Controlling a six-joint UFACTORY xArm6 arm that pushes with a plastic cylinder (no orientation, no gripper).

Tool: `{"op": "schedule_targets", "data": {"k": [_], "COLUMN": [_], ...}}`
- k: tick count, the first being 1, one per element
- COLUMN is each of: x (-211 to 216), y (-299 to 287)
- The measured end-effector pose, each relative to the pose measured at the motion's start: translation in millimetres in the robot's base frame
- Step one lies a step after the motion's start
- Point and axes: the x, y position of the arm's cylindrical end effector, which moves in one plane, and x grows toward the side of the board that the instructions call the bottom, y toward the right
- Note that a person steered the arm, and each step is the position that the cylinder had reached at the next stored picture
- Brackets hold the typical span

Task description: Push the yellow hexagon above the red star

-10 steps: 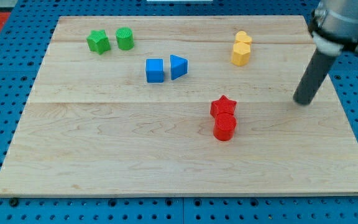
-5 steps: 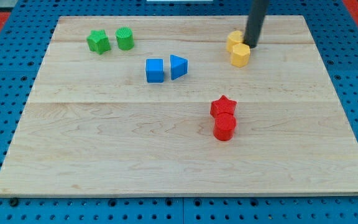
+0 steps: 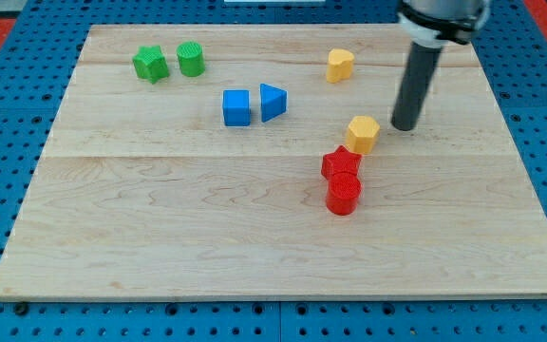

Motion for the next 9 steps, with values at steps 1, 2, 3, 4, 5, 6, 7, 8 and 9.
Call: {"op": "schedule_targets", "data": {"k": [1,2,3,4,5,6,7,8,9], "x": [2.9,3.0,3.0,2.9,-1.8,-2.1,-2.1,-2.1,-2.1], "y": [-13.8,-26.7,-45.0,-58.7,-62.0,-62.0,-62.9,-75.4,-75.4]}}
